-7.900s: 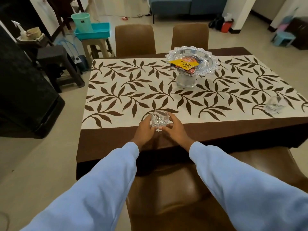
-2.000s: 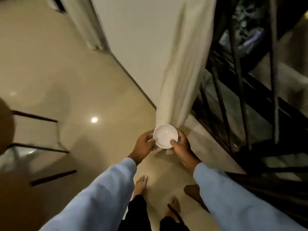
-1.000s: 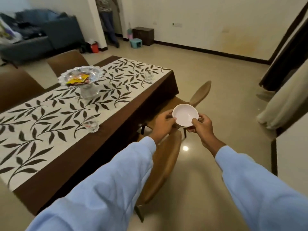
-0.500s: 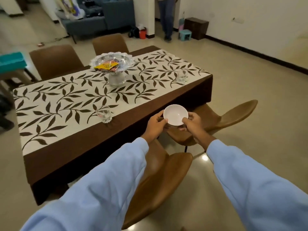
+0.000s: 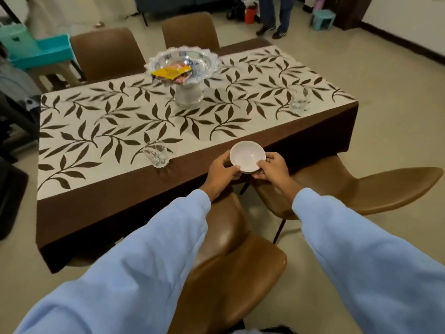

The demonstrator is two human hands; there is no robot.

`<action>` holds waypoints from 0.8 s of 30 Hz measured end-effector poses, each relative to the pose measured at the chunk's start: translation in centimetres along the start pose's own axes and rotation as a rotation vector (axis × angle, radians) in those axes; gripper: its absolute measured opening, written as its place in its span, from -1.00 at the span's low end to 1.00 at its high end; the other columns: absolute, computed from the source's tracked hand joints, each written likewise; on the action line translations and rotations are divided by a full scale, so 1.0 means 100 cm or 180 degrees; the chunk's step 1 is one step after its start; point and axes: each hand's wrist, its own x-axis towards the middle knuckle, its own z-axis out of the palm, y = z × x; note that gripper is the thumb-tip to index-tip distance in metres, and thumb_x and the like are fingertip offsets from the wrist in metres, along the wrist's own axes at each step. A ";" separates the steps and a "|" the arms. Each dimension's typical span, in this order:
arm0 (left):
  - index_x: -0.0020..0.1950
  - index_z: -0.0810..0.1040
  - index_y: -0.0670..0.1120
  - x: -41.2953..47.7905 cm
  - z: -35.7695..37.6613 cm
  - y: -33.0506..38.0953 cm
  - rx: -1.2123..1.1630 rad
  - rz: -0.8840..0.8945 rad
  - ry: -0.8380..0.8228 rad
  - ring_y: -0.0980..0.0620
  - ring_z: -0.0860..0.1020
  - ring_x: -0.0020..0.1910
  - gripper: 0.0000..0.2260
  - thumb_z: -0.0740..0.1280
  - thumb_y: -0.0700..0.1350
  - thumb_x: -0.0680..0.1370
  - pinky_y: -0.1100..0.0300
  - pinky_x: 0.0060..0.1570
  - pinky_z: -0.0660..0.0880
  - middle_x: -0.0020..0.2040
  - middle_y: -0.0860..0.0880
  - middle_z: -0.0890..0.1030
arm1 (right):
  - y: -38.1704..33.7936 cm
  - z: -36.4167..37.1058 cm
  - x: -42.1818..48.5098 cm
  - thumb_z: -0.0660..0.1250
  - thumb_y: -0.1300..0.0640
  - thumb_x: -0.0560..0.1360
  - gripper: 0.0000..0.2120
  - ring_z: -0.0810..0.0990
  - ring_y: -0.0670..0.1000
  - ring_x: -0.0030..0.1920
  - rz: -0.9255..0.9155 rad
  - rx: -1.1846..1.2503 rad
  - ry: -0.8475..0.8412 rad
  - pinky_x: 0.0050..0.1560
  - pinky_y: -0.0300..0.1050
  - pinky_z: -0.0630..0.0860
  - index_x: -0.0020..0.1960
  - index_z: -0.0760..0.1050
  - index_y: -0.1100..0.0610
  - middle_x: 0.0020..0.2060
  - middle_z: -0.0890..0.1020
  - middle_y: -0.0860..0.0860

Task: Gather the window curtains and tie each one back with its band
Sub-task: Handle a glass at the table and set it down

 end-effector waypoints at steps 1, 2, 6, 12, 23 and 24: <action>0.16 0.50 0.26 0.007 -0.001 -0.001 0.0005 -0.0005 0.0033 -0.08 0.60 0.08 -0.55 0.36 -0.28 0.48 0.19 -0.12 0.60 0.14 0.06 0.58 | 0.001 0.003 0.009 0.33 0.30 0.53 -0.70 0.69 0.14 -0.08 0.0031 -0.0001 -0.0025 -0.28 -0.15 0.65 0.23 0.41 0.11 0.16 0.57 0.15; 0.11 0.50 0.29 0.015 -0.002 -0.003 0.0025 -0.0042 0.0066 -0.07 0.59 0.08 -0.55 0.36 -0.27 0.46 0.20 -0.13 0.60 0.10 0.10 0.58 | 0.002 0.005 0.018 0.33 0.30 0.52 -0.69 0.69 0.15 -0.06 0.0079 -0.0002 -0.0057 -0.28 -0.16 0.64 0.22 0.41 0.11 0.16 0.57 0.14; 0.15 0.48 0.23 0.037 -0.004 -0.015 0.0075 -0.0180 0.0108 -0.09 0.56 0.11 -0.54 0.35 -0.30 0.45 0.17 -0.11 0.62 0.07 0.12 0.56 | 0.012 0.016 0.048 0.34 0.31 0.51 -0.67 0.69 0.15 -0.05 0.0227 -0.0071 -0.0098 -0.26 -0.13 0.66 0.22 0.41 0.09 0.15 0.58 0.12; 0.27 0.43 0.09 0.075 -0.009 -0.015 0.0063 -0.0369 0.0324 -0.10 0.58 0.08 -0.55 0.35 -0.30 0.47 0.09 -0.03 0.62 0.10 0.04 0.53 | 0.009 0.032 0.093 0.34 0.30 0.53 -0.70 0.64 0.13 0.04 0.0188 -0.0197 -0.0267 -0.28 -0.21 0.64 0.17 0.41 0.03 0.16 0.53 0.08; 0.41 0.32 -0.02 0.140 -0.001 -0.021 0.0062 -0.0679 0.0767 -0.04 0.48 0.23 -0.43 0.35 -0.35 0.46 0.05 0.08 0.59 0.27 0.01 0.47 | -0.011 0.043 0.171 0.37 0.26 0.54 -0.69 0.71 0.00 -0.28 0.0149 -0.0163 -0.0612 -0.21 -0.15 0.67 0.26 0.45 0.09 0.07 0.60 0.06; 0.40 0.33 -0.02 0.145 0.000 -0.022 0.0072 -0.0681 0.0774 -0.06 0.47 0.25 -0.43 0.36 -0.35 0.45 0.01 0.12 0.57 0.24 0.02 0.47 | -0.013 0.045 0.177 0.36 0.25 0.54 -0.71 0.71 0.00 -0.28 0.0128 -0.0163 -0.0620 -0.23 -0.16 0.66 0.23 0.46 0.07 0.06 0.61 0.06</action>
